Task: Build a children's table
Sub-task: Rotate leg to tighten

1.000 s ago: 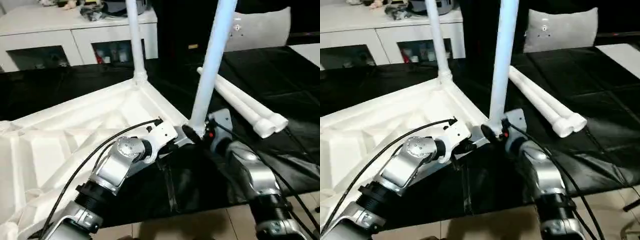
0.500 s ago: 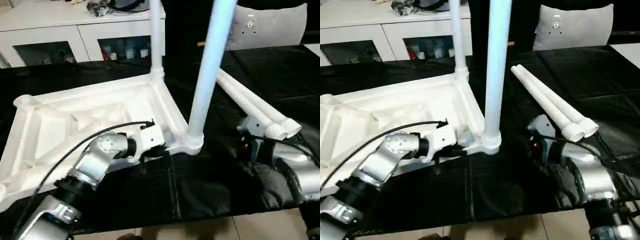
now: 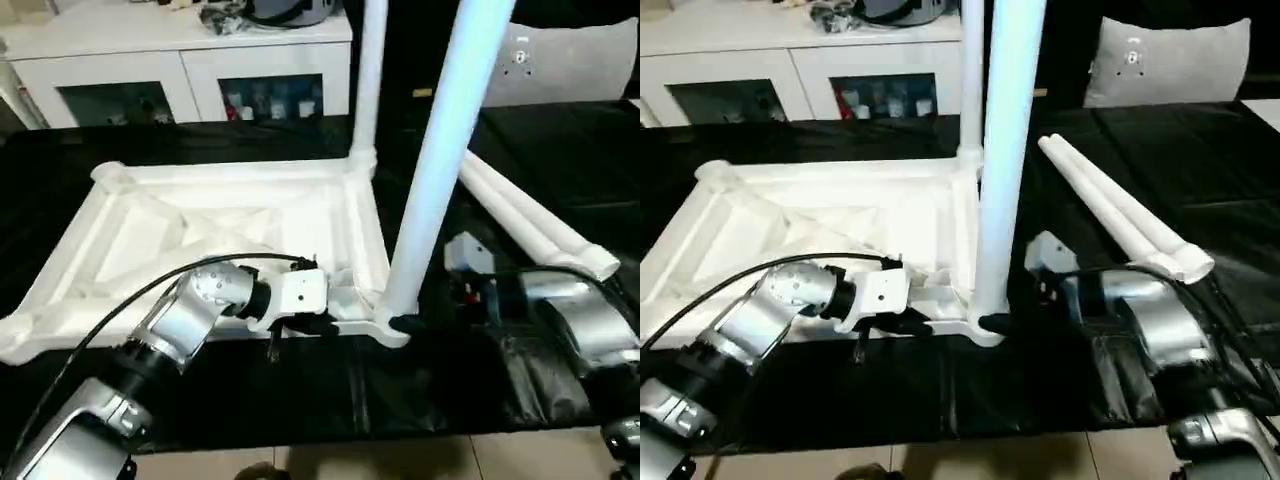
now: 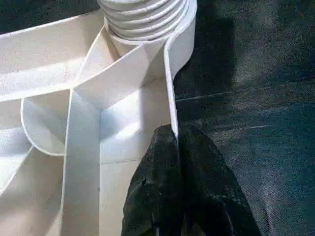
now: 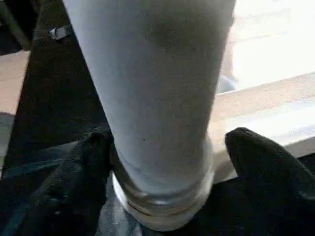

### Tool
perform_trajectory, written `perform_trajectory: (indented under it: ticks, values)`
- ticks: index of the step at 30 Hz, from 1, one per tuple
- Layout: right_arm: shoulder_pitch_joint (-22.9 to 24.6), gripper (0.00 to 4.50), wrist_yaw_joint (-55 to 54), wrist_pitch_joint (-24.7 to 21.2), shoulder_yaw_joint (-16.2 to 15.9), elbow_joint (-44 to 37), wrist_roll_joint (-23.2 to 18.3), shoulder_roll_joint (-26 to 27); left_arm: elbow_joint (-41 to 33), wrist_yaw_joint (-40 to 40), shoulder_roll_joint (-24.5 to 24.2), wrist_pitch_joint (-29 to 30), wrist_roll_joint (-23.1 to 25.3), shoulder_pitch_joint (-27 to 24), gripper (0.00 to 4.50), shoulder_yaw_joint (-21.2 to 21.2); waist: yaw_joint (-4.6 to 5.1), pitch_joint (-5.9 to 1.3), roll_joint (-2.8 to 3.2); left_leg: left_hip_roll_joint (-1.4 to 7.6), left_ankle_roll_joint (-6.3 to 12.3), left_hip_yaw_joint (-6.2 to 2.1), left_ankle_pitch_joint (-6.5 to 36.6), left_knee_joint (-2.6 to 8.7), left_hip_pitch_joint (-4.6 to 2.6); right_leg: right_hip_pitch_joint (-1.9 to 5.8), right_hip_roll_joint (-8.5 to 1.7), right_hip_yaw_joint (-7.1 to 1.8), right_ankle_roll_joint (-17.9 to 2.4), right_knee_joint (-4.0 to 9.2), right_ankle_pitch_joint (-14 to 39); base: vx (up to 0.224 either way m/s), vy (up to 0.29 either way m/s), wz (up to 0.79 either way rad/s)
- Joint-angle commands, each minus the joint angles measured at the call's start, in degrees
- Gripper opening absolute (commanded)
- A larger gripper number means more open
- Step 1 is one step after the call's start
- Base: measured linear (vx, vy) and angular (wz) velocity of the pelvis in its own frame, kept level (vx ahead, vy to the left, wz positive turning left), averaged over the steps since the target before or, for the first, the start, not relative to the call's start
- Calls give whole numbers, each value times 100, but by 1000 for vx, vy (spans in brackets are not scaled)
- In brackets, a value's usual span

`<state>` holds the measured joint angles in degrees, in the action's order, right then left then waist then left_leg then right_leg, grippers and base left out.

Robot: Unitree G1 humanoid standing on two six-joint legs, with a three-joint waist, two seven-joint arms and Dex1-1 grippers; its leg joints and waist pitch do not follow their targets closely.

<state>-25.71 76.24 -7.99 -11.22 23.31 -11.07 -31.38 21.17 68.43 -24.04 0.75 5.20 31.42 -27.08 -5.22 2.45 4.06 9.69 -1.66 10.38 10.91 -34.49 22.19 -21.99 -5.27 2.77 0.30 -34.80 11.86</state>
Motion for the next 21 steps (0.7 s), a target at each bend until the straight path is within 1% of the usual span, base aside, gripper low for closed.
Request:
perform_trajectory:
  ticks: [1,3,4,6,7,8,10,11,12,14,15,16,17,18,19,20,21]
  values:
    - [-111,347,85,24,-44,26,35,12,2,236,-46,-146,145,16,0,-265,29,-357,-119,354,530,-95,802,397,-110,210,-329,-188,-1647,326,436,0,0,0]
    - [-125,331,101,35,-50,51,37,19,16,246,-42,-165,147,17,0,-263,28,-364,-121,353,556,-93,757,389,-111,212,-326,-189,-1653,319,371,0,0,0]
    - [-156,326,141,35,-58,116,15,33,47,261,-38,-196,145,22,0,-259,29,-365,-132,354,568,-93,734,387,-108,214,-327,-189,-1656,315,345,0,0,0]
    - [-204,303,208,73,-70,243,16,67,111,276,-34,-249,145,32,0,-259,31,-365,-131,341,594,-89,751,378,-98,213,-326,-182,-1672,321,402,0,0,0]
    - [-198,303,215,83,-78,252,16,76,126,272,-33,-256,148,32,0,-258,24,-358,-131,345,586,-90,755,380,-95,214,-333,-187,-1657,323,452,0,0,0]
    - [-193,288,214,88,-83,251,14,80,131,269,-33,-258,149,31,0,-258,22,-357,-126,348,577,-91,776,384,-102,208,-328,-184,-1649,326,494,0,0,0]
    - [-148,284,203,75,-89,202,-14,101,153,259,-34,-268,153,26,0,-254,25,-355,-133,349,552,-92,810,389,-102,210,-329,-186,-1632,332,561,0,0,0]
    - [-139,281,201,74,-91,192,-19,104,157,258,-35,-270,154,26,0,-254,24,-360,-129,353,536,-91,820,389,-112,204,-328,-188,-1628,333,573,0,0,0]
    - [-101,276,190,74,-92,152,-31,112,169,249,-30,-270,155,28,0,-250,23,-361,-111,351,531,-93,808,386,-107,207,-327,-189,-1632,325,550,0,0,0]
    - [59,274,131,56,-79,5,-72,151,185,156,-9,-190,158,10,0,-205,20,-361,-117,353,534,-93,795,390,-109,207,-323,-188,-1627,329,502,0,0,0]
    - [120,273,79,14,-56,-51,-98,181,179,87,4,-132,154,-7,0,-170,19,-363,-102,351,536,-94,787,389,-108,208,-322,-187,-1633,324,464,0,0,0]
    - [133,273,67,4,-51,-64,-105,188,177,72,7,-119,154,-11,0,-162,22,-359,-108,353,538,-91,788,391,-106,208,-321,-190,-1624,326,454,0,0,0]
    - [242,272,-179,-276,47,-157,-187,303,177,-222,98,239,156,-39,0,-34,23,-362,-106,352,527,-93,815,393,-108,210,-325,-188,-1635,321,464,0,0,0]
    - [252,272,-218,-325,62,-166,-199,320,179,-268,114,294,159,-40,0,-16,26,-339,-112,352,506,-92,870,412,-109,205,-315,-188,-1641,337,554,0,0,0]
    - [336,272,-672,-725,214,-229,-285,529,194,-641,274,649,170,-38,0,119,34,-327,-111,348,440,-89,1012,428,-123,199,-314,-193,-1602,365,803,0,0,0]
    - [417,272,-1098,-806,290,-245,-241,723,134,-930,425,999,147,-58,0,235,42,-313,-100,349,390,-90,1097,441,-131,187,-316,-200,-1591,378,952,0,0,0]
    - [417,272,-1098,-806,290,-245,-241,723,134,-930,425,999,147,-58,0,235,67,-295,-112,338,256,-101,1321,462,-135,182,-334,-201,-1509,420,1340,0,0,0]
